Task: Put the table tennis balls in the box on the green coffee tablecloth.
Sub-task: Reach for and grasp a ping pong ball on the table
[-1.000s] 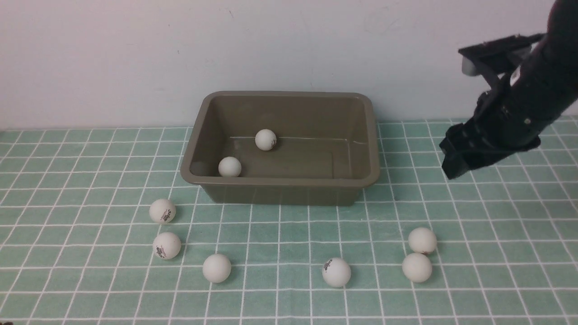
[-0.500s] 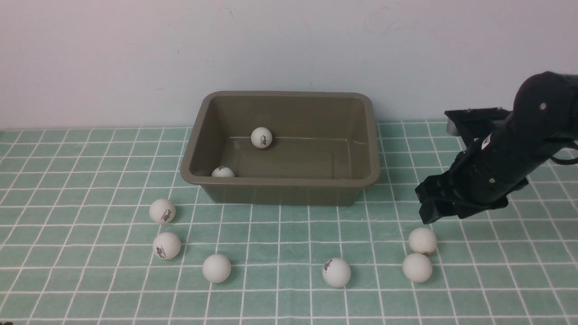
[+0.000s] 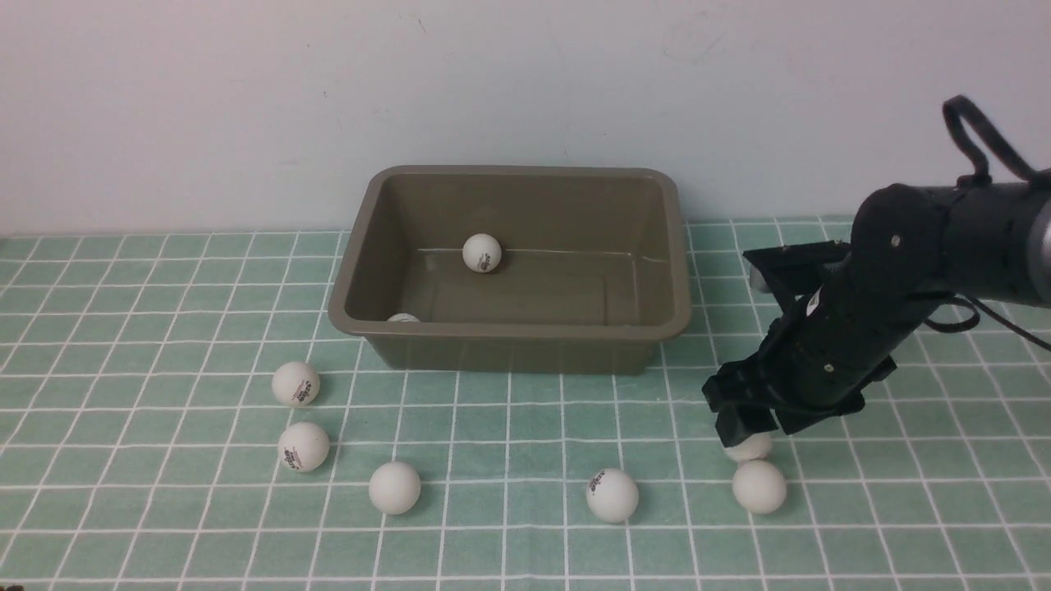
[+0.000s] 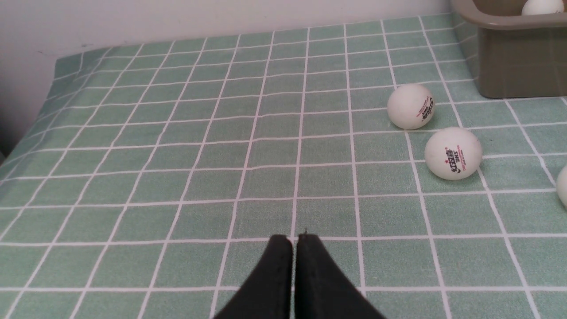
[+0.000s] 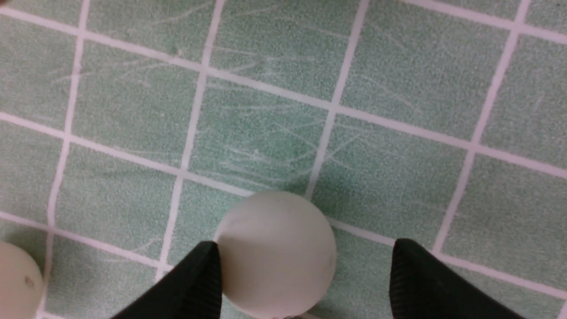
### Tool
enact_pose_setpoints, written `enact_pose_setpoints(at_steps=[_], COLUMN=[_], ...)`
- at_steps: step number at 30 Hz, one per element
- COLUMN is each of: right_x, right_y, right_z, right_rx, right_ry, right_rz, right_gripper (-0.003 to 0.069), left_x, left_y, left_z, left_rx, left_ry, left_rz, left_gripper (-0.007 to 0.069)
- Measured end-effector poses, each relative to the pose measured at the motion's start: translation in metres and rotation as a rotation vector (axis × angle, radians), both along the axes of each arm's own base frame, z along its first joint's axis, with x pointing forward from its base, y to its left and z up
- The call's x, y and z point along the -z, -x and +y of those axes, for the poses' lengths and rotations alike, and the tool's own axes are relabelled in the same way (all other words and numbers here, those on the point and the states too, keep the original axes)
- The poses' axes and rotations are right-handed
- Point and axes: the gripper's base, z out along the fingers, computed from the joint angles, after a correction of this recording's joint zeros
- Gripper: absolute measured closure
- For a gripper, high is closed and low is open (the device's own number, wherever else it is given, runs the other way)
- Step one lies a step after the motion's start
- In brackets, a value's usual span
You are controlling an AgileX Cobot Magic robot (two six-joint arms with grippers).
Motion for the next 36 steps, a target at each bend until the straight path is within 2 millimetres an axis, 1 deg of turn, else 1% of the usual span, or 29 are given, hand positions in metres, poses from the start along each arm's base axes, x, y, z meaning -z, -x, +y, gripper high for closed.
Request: enact_pose_setpoints(at_steps=[3,10,15,19,21,26,28,32,36], right_x=[0.002,0.013,0.014,0.013,0.013,0.012,0.009,-0.008,-0.033], right_y=[-0.001,-0.001,-0.002,-0.003,-0.003,-0.004,-0.005,-0.013,-0.023], right_z=[0.001,0.002,0.004,0.004,0.004,0.004,0.004,0.004,0.006], right_rx=[0.006,-0.015,-0.018,-0.017,-0.017,-0.029,-0.045,-0.082,-0.098], right_ry=[-0.01,0.003,-0.015,-0.021,-0.022,-0.013,0.002,0.034,0.039], right_rz=[0.005,0.03,0.029,0.016,0.015,0.014,0.019,0.01,-0.026], right_gripper=[0.0206,0.0206,0.0211,0.0256,0.0295,0.0298,0.0298,0.0298,0.0298], left_x=[0.0,0.0,0.0,0.0,0.0,0.0,0.0,0.0,0.0], left_y=[0.0,0.0,0.0,0.0,0.0,0.0,0.0,0.0,0.0], left_z=[0.0,0.0,0.0,0.0,0.0,0.0,0.0,0.0,0.0], left_rx=[0.0,0.0,0.0,0.0,0.0,0.0,0.0,0.0,0.0], left_ry=[0.0,0.0,0.0,0.0,0.0,0.0,0.0,0.0,0.0], left_rz=[0.0,0.0,0.0,0.0,0.0,0.0,0.0,0.0,0.0], left_gripper=[0.0629,0.0629,0.0629,0.0629,0.0629,0.0629,0.0629,0.0629,0.0629])
